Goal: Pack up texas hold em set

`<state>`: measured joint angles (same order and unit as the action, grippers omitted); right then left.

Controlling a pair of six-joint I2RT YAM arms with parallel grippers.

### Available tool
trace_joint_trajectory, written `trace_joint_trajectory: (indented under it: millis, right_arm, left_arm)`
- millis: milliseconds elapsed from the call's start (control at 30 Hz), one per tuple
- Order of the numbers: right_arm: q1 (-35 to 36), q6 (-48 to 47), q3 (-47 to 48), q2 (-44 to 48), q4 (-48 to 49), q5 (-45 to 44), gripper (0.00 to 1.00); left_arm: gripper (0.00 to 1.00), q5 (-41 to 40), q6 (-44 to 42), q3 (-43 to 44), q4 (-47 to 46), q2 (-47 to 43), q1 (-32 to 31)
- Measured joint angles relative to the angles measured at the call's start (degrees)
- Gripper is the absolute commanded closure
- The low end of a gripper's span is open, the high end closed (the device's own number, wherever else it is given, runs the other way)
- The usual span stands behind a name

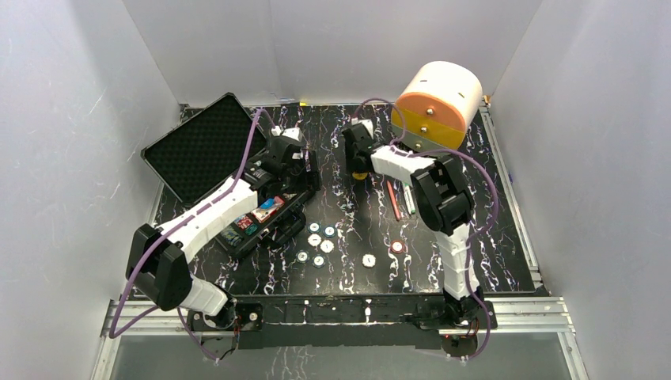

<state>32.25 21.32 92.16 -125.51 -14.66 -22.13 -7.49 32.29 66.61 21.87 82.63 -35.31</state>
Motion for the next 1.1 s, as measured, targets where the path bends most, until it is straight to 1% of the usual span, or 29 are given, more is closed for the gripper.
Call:
trace_joint_trajectory:
  millis: [233,267,367,467,600,767,867,933,1100]
  right_arm:
    - [7.78,2.80,-11.67,9.42,-5.01,4.33,0.44]
    - [8.81,3.28,-13.11,10.62,-5.46,4.72,0.43]
    - [10.97,5.38,-17.14,14.01,-6.45,6.97,0.33]
    - [11.45,7.72,-20.41,17.07,-7.23,9.44,0.23]
    - [10.80,10.34,-21.29,19.91,-8.09,9.66,0.22]
    - [8.37,14.10,-22.29,25.86,-7.08,7.34,0.26]
    - [5.79,16.57,-26.58,32.02,-4.74,5.40,0.27]
    - [3.87,18.32,-30.56,36.52,-3.93,4.20,0.27]
    - [-0.92,21.64,-40.54,46.14,-3.15,2.40,0.27]
  left_arm:
    - [0.25,0.00,0.81,-0.83,0.07,-0.26,0.00]
    - [0.25,0.02,0.92,-0.96,0.02,-0.26,0.00]
    - [0.23,0.13,1.20,-1.53,0.04,-0.26,0.00]
    - [0.21,0.85,1.27,-2.08,-0.04,-0.26,0.00]
    - [0.17,2.64,1.16,-2.54,-0.07,-0.15,0.00]
    - [0.17,4.39,0.74,-2.43,-0.87,2.71,-0.31]
    - [0.17,4.52,0.50,-1.55,-0.52,6.62,-1.33]
    - [0.16,4.46,0.50,0.55,0.24,10.12,-2.73]
    - [0.16,3.43,1.11,8.68,2.38,19.12,-7.32]
